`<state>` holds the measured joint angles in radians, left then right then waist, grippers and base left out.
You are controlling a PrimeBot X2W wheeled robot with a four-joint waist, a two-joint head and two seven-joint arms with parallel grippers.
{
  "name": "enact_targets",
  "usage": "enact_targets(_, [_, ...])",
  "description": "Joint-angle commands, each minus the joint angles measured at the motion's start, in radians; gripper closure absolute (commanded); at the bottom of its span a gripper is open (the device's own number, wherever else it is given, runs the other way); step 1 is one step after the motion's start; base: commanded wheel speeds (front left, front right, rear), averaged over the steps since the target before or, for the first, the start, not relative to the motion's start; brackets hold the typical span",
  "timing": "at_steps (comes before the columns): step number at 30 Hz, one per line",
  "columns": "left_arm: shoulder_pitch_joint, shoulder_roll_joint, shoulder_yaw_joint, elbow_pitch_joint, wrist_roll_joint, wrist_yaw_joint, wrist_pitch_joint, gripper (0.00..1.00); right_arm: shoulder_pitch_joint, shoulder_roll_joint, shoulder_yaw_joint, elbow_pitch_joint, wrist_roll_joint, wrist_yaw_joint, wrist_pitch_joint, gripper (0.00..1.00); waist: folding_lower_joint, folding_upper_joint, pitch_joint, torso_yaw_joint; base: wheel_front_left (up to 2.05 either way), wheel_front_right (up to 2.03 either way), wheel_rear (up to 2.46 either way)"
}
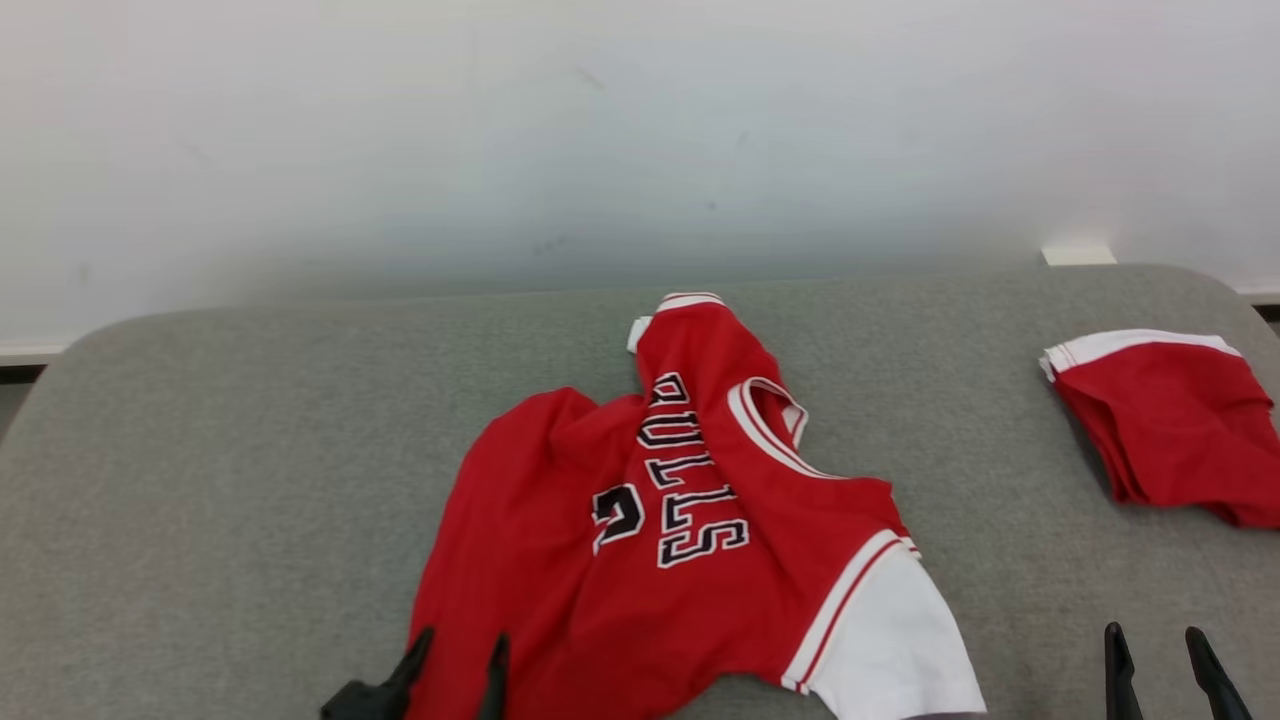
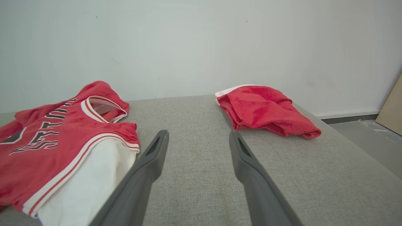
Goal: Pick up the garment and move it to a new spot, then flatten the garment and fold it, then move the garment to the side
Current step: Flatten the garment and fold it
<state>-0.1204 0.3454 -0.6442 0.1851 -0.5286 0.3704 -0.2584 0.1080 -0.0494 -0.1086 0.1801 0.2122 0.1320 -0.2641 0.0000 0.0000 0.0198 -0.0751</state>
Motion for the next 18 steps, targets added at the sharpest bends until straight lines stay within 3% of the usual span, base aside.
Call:
enact_targets(1, [0.039, 0.007, 0.034, -0.007, 0.02, -0.007, -0.006, 0.0, 0.012, -0.002, -0.004, 0.008, 0.0, -0.003, 0.001, 0.0, 0.0, 0.0, -0.019, 0.032, 0.0, 0.0, 0.0])
enact_targets(8, [0.169, -0.017, 0.163, -0.047, 0.117, -0.058, -0.006, 0.0, 0.009, -0.002, 0.015, 0.019, 0.007, -0.003, 0.0, 0.0, 0.0, 0.0, -0.026, 0.041, 0.0, 0.0, 0.0])
enact_targets(13, [0.237, -0.051, 0.239, -0.05, 0.176, -0.128, -0.006, 0.0, 0.01, -0.002, 0.038, 0.007, 0.008, -0.003, 0.0, 0.0, 0.0, 0.0, -0.032, 0.04, 0.0, 0.0, 0.0])
enact_targets(18, [0.284, -0.048, 0.248, -0.029, 0.208, -0.189, -0.006, 0.0, -0.001, -0.012, 0.117, 0.013, -0.004, -0.003, 0.0, 0.0, 0.0, 0.0, -0.03, 0.038, 0.0, 0.0, 0.0])
